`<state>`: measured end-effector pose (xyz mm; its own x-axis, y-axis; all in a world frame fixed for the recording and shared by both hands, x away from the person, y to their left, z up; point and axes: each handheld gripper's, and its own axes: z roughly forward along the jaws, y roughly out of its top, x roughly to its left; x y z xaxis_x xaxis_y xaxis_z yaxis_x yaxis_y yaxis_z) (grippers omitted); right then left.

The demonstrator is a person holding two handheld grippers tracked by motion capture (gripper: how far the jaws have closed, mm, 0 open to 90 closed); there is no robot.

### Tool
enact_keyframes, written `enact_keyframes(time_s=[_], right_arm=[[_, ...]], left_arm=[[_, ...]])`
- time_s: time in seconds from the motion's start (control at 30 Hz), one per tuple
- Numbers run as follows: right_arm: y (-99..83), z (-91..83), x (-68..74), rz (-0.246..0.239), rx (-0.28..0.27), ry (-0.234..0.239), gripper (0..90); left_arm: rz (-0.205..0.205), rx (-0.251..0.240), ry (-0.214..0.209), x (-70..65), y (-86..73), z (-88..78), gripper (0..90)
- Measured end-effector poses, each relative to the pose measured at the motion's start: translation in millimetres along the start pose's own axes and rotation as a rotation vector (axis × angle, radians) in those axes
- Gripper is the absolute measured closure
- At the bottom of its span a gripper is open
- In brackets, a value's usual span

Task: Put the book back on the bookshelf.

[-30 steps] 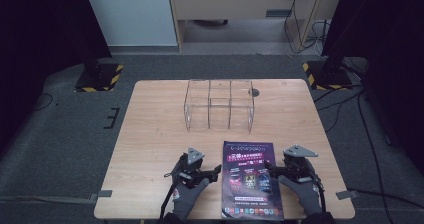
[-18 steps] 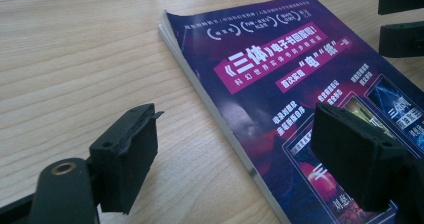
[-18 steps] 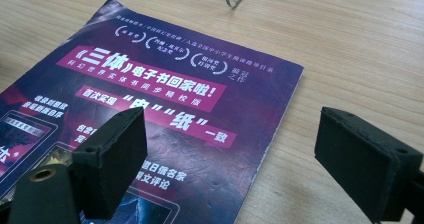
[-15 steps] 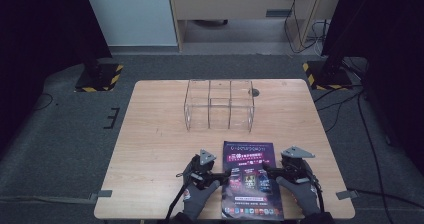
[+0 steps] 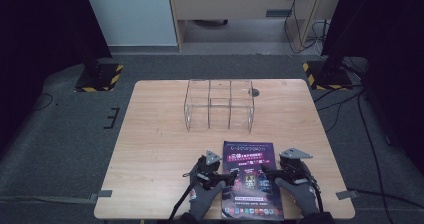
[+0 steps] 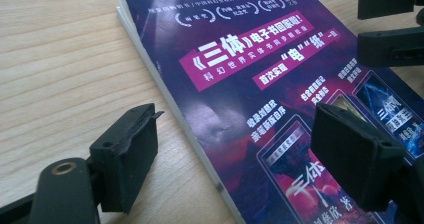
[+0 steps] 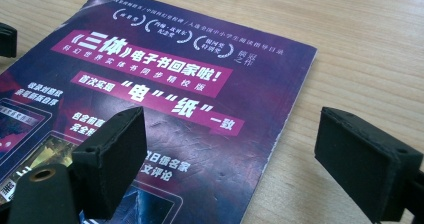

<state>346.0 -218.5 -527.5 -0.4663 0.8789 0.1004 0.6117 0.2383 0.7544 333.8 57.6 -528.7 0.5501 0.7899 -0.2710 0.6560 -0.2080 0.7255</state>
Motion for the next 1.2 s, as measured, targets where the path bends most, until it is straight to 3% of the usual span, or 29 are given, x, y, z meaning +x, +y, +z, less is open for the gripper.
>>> enact_keyframes(time_s=[0.3,0.7,0.9,1.2], right_arm=[[-1.8,2.9,1.7,0.000,0.009,0.014,13.5],[-3.6,7.8,4.1,-0.002,0.038,0.026,13.6],[-4.3,8.0,4.7,-0.002,0.030,0.030,14.0],[-6.3,8.6,5.7,0.032,-0.003,0.047,14.4]], left_arm=[[-0.040,-0.011,-0.042,-2.8,-1.1,5.8,18.7],[-0.077,-0.030,-0.063,-0.6,-2.3,5.6,17.1],[-0.068,-0.028,-0.062,-1.5,-2.3,6.2,15.5],[-0.108,-0.061,-0.054,-2.6,-5.4,6.1,16.2]])
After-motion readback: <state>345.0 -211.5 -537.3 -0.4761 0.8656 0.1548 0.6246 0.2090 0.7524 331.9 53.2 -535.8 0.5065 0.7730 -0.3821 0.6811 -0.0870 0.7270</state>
